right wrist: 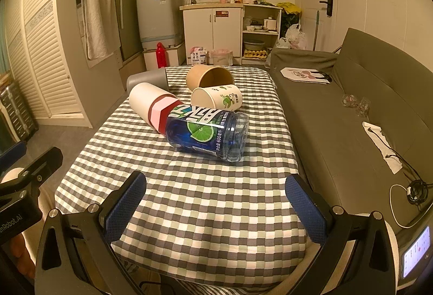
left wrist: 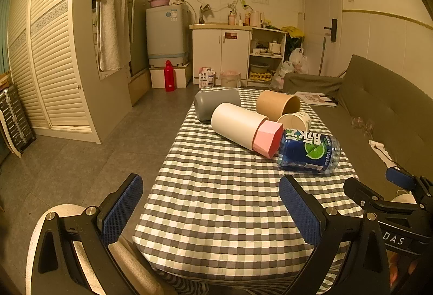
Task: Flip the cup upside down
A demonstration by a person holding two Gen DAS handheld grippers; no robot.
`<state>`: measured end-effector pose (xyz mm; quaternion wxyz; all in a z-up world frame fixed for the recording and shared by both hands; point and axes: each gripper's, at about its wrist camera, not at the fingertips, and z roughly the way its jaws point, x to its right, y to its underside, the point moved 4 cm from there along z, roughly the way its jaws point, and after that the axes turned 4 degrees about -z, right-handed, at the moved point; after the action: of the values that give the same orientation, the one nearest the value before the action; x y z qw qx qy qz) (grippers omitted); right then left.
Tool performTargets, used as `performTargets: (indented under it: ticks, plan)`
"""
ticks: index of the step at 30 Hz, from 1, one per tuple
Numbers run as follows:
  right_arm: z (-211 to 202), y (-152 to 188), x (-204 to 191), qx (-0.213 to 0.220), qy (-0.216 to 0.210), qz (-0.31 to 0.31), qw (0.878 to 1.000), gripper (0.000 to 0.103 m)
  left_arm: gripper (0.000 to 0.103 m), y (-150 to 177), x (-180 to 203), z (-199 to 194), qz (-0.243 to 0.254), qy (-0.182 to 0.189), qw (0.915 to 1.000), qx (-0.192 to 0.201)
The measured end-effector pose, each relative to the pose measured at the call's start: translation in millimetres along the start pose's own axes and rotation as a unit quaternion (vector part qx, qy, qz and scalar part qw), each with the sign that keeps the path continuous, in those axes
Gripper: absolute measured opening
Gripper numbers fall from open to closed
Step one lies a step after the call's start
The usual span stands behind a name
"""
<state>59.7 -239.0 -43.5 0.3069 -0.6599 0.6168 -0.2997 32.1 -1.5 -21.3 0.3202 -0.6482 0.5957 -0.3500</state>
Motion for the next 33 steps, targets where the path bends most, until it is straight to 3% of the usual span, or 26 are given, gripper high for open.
performTargets:
  ticks: [12,19,23,29,33]
  plan:
    - [10,5,-2,-0.016,-0.003,-0.003,1.0,0.103,0.103,10,5,17,0.0,0.003,0.9998,-0.02]
    - [14,-10,1,-0.023,-0.016,-0.001,1.0,0.103,0.103,4,0,34,-0.006,-0.009,0.9987,-0.05]
    - [28,-40,7,-0.022,-0.025,-0.024,0.999,0.103,0.103,-13,-5,54,-0.013,-0.017,0.9978,-0.063]
    - [73,-114,18,-0.023,-0.053,-0.043,0.997,0.103,0.103,-47,-7,98,-0.002,-0.024,0.9978,-0.062]
    - [117,-155,9,-0.036,-0.061,-0.103,0.992,0.103,0.103,-62,-9,130,-0.006,-0.031,0.9971,-0.069]
